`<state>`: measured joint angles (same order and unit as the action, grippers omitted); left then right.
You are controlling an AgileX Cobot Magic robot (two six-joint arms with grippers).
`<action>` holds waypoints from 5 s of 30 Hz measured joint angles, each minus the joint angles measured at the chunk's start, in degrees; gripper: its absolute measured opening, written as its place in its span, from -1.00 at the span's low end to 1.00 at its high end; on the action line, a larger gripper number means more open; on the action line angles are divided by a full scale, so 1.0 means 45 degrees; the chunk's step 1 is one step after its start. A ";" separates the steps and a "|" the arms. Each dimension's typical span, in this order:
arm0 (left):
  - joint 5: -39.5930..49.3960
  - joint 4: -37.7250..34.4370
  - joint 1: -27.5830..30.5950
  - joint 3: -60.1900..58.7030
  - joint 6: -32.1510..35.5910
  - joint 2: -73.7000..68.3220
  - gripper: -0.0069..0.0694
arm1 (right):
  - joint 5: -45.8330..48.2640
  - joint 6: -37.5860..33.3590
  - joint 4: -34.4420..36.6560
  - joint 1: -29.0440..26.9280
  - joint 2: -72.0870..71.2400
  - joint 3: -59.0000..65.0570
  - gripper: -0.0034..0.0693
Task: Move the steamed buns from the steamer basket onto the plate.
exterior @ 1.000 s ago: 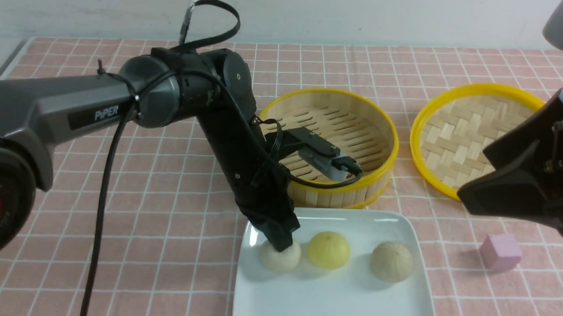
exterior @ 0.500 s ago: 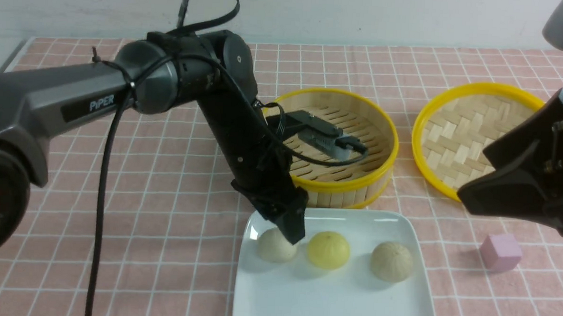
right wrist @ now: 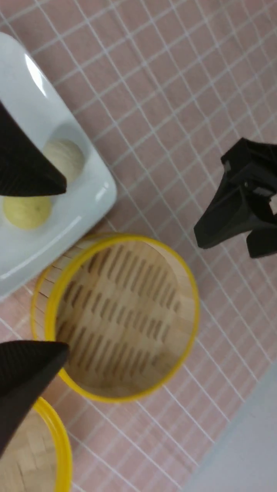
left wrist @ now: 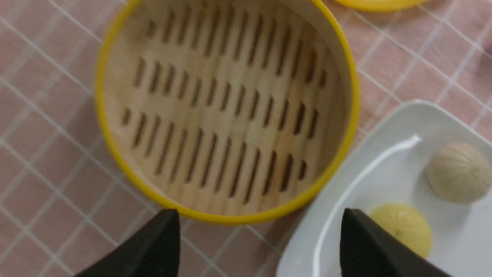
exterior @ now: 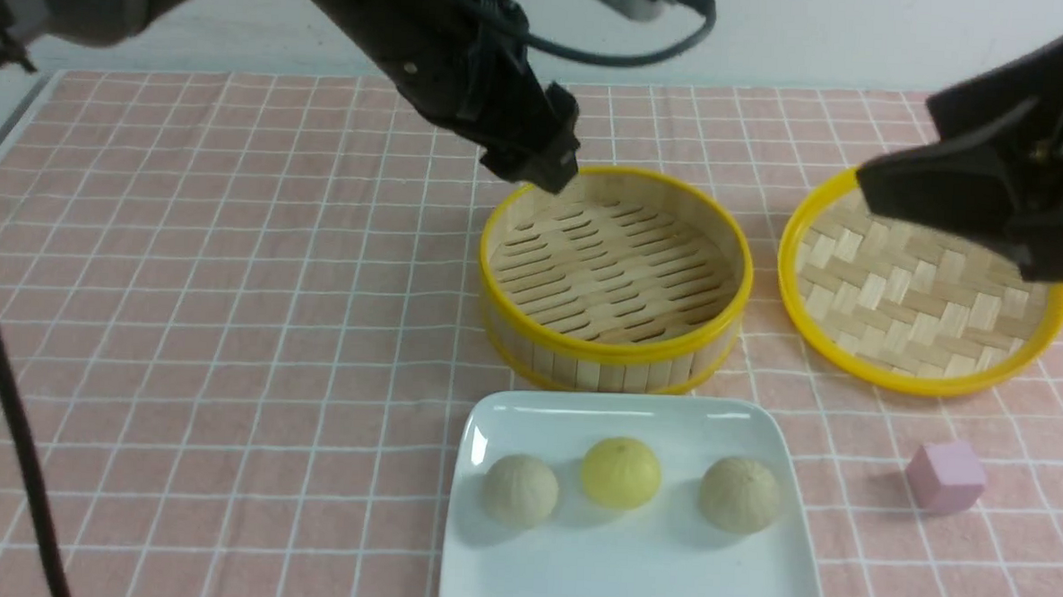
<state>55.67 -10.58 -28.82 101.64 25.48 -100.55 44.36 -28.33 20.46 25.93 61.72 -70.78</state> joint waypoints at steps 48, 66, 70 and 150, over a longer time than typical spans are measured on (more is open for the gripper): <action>-0.2277 -0.0332 0.0000 0.0037 -0.0506 0.0492 0.61 | -0.6666 0.3684 -0.2385 0.0000 -0.9424 1.1144 0.46; -0.2620 -0.0370 0.0000 0.0037 -0.0495 0.0492 0.61 | -0.6590 0.3684 -0.2385 0.0000 -0.9447 1.1166 0.46; -0.2632 -0.0384 0.0000 0.0037 -0.0495 0.0492 0.60 | -0.6544 0.3684 -0.2385 -0.0319 -0.9460 1.1181 0.46; -0.2810 -0.0767 0.0000 0.0037 -0.0508 0.0237 0.36 | -0.4990 0.3684 -0.3651 -0.6335 -1.2810 1.5902 0.46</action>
<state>43.03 -14.03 -28.82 101.81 23.20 -99.48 21.91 -11.75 4.03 -2.58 4.08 0.78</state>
